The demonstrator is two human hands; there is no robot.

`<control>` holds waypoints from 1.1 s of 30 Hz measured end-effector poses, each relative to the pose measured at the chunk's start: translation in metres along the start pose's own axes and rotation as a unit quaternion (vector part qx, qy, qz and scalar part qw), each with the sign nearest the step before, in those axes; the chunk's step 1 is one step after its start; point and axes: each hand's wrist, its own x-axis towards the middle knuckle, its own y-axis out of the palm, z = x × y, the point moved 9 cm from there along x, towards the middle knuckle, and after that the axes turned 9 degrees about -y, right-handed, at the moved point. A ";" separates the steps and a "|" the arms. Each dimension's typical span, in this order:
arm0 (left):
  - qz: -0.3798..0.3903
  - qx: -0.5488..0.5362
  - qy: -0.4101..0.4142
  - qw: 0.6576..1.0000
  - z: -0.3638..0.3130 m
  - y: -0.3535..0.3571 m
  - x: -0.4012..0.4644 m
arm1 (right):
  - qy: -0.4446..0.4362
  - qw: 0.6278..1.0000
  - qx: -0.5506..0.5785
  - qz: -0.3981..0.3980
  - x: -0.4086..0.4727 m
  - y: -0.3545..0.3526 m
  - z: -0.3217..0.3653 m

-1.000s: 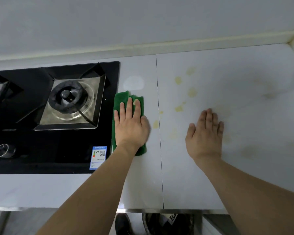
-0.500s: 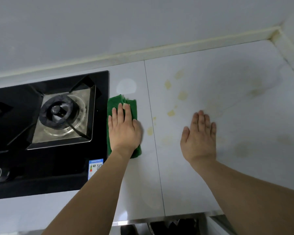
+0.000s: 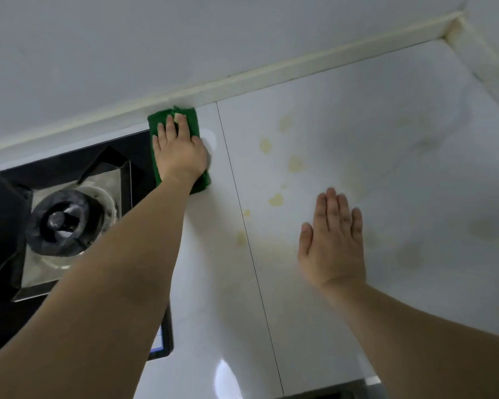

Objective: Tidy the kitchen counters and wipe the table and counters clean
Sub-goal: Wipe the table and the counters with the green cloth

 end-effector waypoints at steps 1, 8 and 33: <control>0.002 0.001 -0.003 1.000 -0.003 0.001 0.008 | 0.001 1.000 -0.001 -0.001 0.001 0.001 -0.001; 0.017 0.016 -0.008 1.000 -0.006 0.003 0.016 | 0.001 1.000 0.004 -0.003 0.000 0.000 0.000; 0.029 0.062 0.131 0.989 -0.060 0.020 -0.011 | 0.001 1.000 0.006 0.006 0.004 0.001 -0.001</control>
